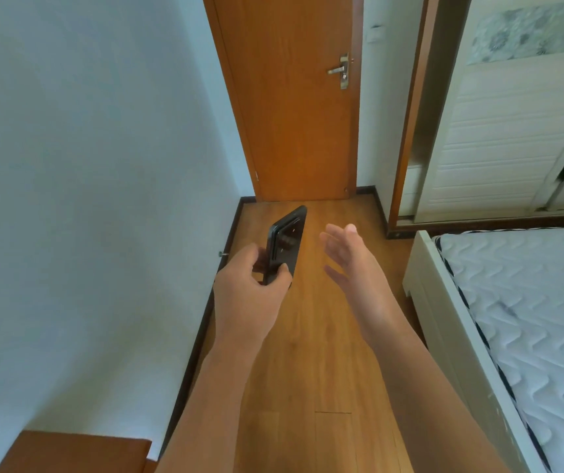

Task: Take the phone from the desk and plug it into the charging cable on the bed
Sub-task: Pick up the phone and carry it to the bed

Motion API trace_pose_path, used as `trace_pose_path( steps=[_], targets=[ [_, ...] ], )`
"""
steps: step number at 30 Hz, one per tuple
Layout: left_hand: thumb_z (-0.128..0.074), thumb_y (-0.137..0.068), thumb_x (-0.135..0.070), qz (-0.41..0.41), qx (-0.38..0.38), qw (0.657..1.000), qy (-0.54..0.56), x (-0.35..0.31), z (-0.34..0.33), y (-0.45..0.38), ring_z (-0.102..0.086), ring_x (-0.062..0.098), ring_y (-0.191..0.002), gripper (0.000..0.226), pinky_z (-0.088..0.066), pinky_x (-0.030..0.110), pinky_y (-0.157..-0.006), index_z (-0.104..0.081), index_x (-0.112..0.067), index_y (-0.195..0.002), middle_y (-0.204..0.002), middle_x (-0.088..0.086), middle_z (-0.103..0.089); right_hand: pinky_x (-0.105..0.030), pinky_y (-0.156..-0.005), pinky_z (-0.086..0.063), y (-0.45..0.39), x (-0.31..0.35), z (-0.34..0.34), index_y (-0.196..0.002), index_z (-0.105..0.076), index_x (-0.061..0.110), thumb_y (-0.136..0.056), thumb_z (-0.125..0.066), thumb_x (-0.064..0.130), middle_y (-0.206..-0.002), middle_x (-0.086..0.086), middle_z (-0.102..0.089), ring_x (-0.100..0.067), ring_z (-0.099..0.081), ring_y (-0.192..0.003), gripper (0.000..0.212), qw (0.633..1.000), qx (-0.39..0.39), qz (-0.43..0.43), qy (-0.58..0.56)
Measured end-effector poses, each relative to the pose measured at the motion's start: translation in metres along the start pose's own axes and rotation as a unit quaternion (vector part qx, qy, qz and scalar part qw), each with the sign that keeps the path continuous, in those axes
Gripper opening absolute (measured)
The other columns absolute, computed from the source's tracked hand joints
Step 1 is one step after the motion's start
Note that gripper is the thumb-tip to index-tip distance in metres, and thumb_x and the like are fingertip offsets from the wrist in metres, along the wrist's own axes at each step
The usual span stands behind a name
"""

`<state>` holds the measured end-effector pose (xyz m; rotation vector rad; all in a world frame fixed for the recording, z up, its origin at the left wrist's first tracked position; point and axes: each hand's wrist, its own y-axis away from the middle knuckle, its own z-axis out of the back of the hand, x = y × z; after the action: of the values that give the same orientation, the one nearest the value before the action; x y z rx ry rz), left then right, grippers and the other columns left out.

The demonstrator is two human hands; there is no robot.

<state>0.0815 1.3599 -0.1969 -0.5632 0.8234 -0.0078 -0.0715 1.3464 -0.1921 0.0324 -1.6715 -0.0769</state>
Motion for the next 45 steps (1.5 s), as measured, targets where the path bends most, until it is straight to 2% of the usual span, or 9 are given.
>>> trace_pose_path(
  steps=[3, 6, 10, 14, 18, 24, 34, 39, 45],
  targets=[
    [-0.074, -0.080, -0.029, 0.009, -0.002, 1.000, 0.015, 0.013, -0.012, -0.018, -0.062, -0.002, -0.075, 0.014, -0.048, 0.004, -0.061, -0.062, -0.030, -0.087, -0.077, -0.018, -0.064, -0.033, -0.109, -0.034, -0.022, -0.005, -0.001, -0.141, -0.040, 0.035, -0.082, -0.028, 0.074, -0.142, 0.015, -0.048, -0.004, -0.044, -0.129, 0.072, 1.000, 0.004, -0.008, 0.006],
    [-0.073, -0.080, -0.029, 0.009, 0.002, 1.000, 0.027, 0.031, -0.026, -0.040, -0.059, -0.008, -0.077, 0.014, -0.044, 0.002, -0.059, -0.061, -0.031, -0.085, -0.073, -0.023, -0.060, -0.035, -0.111, -0.033, -0.050, -0.012, -0.007, -0.143, -0.039, 0.034, -0.089, -0.027, 0.069, -0.143, 0.014, -0.048, -0.005, -0.043, -0.130, 0.065, 1.000, 0.000, -0.021, 0.012],
    [-0.072, -0.080, -0.032, 0.017, 0.007, 0.999, 0.049, 0.060, -0.047, -0.080, -0.063, -0.005, -0.084, 0.016, -0.050, 0.005, -0.063, -0.064, -0.034, -0.093, -0.081, -0.021, -0.067, -0.037, -0.111, -0.032, -0.099, -0.017, -0.020, -0.143, -0.037, 0.036, -0.083, -0.028, 0.075, -0.143, 0.015, -0.047, -0.005, -0.043, -0.129, 0.072, 0.999, 0.001, -0.034, 0.031],
    [-0.074, -0.079, -0.030, 0.019, 0.002, 0.997, 0.075, 0.089, -0.067, -0.135, -0.062, -0.008, -0.088, 0.019, -0.046, 0.001, -0.066, -0.062, -0.037, -0.091, -0.081, -0.026, -0.065, -0.039, -0.111, -0.032, -0.161, -0.013, -0.041, -0.142, -0.039, 0.038, -0.072, -0.030, 0.085, -0.142, 0.015, -0.047, -0.006, -0.044, -0.129, 0.084, 0.998, -0.013, -0.039, 0.052],
    [-0.074, -0.080, -0.030, 0.027, 0.014, 0.996, 0.088, 0.114, -0.088, -0.190, -0.061, -0.007, -0.086, 0.014, -0.045, 0.001, -0.065, -0.064, -0.032, -0.090, -0.079, -0.024, -0.065, -0.040, -0.111, -0.033, -0.220, -0.011, -0.057, -0.142, -0.040, 0.036, -0.079, -0.032, 0.079, -0.140, 0.015, -0.050, -0.006, -0.046, -0.127, 0.077, 0.997, -0.040, -0.048, 0.045],
    [-0.075, -0.080, -0.028, 0.022, 0.056, 0.993, 0.104, 0.131, -0.119, -0.245, -0.062, -0.007, -0.084, 0.014, -0.047, 0.002, -0.064, -0.065, -0.029, -0.090, -0.080, -0.020, -0.067, -0.034, -0.108, -0.035, -0.273, -0.008, -0.059, -0.140, -0.042, 0.036, -0.073, -0.032, 0.081, -0.135, 0.018, -0.053, -0.003, -0.048, -0.123, 0.082, 0.996, -0.065, -0.042, 0.041],
    [-0.074, -0.080, -0.028, 0.019, 0.064, 0.993, 0.100, 0.138, -0.198, -0.310, -0.062, -0.006, -0.085, 0.013, -0.046, 0.002, -0.065, -0.064, -0.032, -0.087, -0.078, -0.022, -0.065, -0.023, -0.095, -0.040, -0.376, -0.018, -0.023, -0.141, -0.043, 0.033, -0.080, -0.032, 0.076, -0.134, 0.017, -0.054, -0.003, -0.050, -0.122, 0.075, 0.997, -0.056, -0.053, 0.014],
    [-0.073, -0.080, -0.032, 0.001, 0.050, 0.997, 0.054, 0.113, -0.243, -0.367, -0.059, -0.010, -0.086, 0.014, -0.044, 0.000, -0.061, -0.061, -0.034, -0.086, -0.075, -0.027, -0.062, -0.034, -0.106, -0.037, -0.448, 0.005, 0.009, -0.139, -0.045, 0.032, -0.088, -0.033, 0.069, -0.136, 0.013, -0.054, -0.007, -0.049, -0.125, 0.064, 0.998, -0.028, -0.043, -0.021],
    [-0.071, -0.079, -0.037, -0.003, 0.014, 0.998, 0.060, 0.080, -0.285, -0.421, -0.060, -0.007, -0.085, 0.013, -0.044, 0.001, -0.059, -0.061, -0.036, -0.087, -0.075, -0.026, -0.063, -0.035, -0.107, -0.036, -0.510, 0.045, 0.040, -0.138, -0.045, 0.029, -0.091, -0.033, 0.062, -0.138, 0.010, -0.053, -0.008, -0.048, -0.127, 0.060, 0.998, -0.006, -0.015, -0.053]
  ],
)
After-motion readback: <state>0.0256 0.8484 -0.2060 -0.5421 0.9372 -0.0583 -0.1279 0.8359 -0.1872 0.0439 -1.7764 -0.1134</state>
